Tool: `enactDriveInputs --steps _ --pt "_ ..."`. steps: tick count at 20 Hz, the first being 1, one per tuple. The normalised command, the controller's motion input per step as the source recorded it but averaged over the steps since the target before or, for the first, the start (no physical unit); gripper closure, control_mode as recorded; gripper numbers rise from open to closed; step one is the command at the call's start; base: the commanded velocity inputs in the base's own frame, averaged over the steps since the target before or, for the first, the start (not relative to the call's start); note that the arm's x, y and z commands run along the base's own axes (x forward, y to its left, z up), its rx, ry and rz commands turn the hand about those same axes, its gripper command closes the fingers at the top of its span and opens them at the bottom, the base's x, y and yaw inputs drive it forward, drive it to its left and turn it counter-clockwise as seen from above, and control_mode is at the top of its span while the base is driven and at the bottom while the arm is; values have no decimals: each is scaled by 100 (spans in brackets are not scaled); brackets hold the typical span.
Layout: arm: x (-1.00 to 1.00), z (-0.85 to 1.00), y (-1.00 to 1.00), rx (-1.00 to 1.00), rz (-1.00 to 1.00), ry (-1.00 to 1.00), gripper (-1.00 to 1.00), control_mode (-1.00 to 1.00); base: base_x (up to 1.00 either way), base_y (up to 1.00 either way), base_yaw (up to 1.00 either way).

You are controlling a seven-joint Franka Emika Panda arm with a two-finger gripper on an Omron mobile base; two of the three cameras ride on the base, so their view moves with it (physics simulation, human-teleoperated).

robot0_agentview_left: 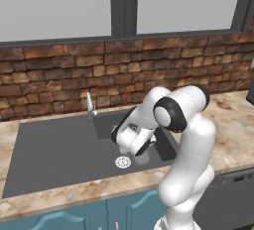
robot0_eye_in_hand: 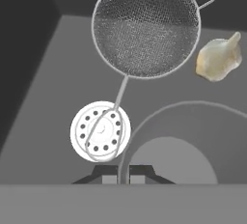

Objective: Pick the glass cup and strainer and place them in the sink. Then turn on the water.

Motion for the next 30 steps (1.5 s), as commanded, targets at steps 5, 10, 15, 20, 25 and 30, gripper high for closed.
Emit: enactDriveInputs --steps 5,10,15,20,25,30 --pt "0 -32 0 6 0 -10 100 -100 0 0 0" --pt "0 -38 0 6 0 -10 100 -100 0 0 0" --pt "0 -50 0 1 0 -3 -100 -100 0 0 0" --pt "0 -14 0 0 0 -6 -100 -100 0 0 0" --pt "-14 16 0 0 0 -15 -100 -100 0 0 0" --pt "-24 36 -1 0 0 -12 -100 -100 0 0 0"
